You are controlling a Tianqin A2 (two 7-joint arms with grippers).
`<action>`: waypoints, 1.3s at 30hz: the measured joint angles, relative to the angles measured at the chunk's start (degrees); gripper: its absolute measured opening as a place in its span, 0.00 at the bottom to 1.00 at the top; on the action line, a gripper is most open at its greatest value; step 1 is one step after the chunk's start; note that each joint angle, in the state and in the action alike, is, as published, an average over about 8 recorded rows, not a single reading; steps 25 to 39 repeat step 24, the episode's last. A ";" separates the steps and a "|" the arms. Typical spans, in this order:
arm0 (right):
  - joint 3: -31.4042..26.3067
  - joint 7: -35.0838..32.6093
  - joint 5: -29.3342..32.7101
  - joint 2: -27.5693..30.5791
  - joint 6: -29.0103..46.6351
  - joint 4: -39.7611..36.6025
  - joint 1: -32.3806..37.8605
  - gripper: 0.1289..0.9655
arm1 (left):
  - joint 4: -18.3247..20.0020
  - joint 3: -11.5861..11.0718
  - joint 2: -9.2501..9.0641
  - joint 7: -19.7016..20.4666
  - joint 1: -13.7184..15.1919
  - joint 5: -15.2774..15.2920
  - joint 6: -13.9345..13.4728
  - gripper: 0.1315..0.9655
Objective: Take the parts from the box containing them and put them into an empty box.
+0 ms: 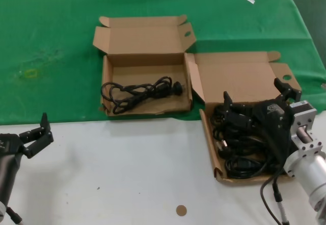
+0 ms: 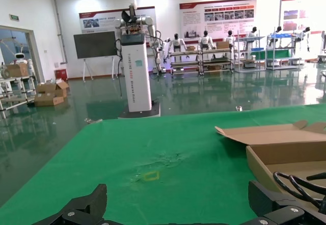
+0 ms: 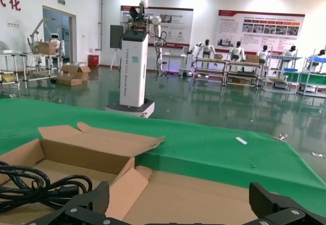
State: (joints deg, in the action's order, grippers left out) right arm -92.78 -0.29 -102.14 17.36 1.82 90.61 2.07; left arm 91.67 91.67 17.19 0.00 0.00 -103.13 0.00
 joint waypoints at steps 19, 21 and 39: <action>0.00 0.00 0.00 0.00 0.00 0.00 0.00 1.00 | 0.00 0.00 0.00 0.00 0.00 0.00 0.00 1.00; 0.00 0.00 0.00 0.00 0.00 0.00 0.00 1.00 | 0.00 0.00 0.00 0.00 0.00 0.00 0.00 1.00; 0.00 0.00 0.00 0.00 0.00 0.00 0.00 1.00 | 0.00 0.00 0.00 0.00 0.00 0.00 0.00 1.00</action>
